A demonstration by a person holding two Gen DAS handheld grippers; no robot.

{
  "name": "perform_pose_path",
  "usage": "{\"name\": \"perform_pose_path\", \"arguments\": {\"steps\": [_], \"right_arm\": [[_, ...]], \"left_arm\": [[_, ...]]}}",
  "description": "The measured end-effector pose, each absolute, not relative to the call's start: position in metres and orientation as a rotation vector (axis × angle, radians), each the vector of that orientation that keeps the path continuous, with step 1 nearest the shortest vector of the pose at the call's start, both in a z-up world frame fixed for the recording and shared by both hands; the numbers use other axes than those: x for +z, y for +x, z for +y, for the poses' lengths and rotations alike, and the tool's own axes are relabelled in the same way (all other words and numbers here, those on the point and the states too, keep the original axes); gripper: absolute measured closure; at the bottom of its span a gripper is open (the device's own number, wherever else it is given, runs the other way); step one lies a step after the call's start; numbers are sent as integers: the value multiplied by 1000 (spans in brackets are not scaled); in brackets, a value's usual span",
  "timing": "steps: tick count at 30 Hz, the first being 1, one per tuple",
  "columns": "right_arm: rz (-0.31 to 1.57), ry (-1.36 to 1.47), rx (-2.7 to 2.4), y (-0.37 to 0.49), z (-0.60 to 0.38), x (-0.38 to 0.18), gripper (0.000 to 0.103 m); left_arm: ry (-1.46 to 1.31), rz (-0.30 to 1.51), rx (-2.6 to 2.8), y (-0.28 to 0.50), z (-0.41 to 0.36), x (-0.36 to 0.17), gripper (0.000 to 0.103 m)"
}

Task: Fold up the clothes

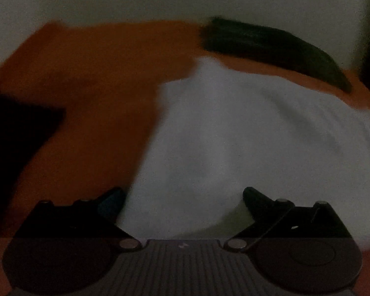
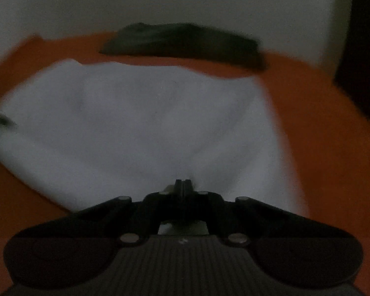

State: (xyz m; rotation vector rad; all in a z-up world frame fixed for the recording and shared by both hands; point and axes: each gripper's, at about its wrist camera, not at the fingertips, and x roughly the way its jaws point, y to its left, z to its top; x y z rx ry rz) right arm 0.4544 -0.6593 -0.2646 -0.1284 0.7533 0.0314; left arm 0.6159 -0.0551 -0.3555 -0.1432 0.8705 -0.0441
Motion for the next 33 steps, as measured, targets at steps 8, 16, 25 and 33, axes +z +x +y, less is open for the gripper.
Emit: {"name": "perform_pose_path", "arguments": {"steps": [8,16,25,33], "right_arm": [[855,0,-242,442,-773,-240,94],[663,102,-36,487,-689,-193,74],[423,170,-23,579,-625,-236,12],[476,226,-133,636,-677,-265,12]], "left_arm": [[-30,915,-16,603,-39,-316,1],[-247,710,-8,619,-43,-261,0],[-212,501,-268,734,-149,-320,0],[-142,547,-26,828,-112,-343,0]]}}
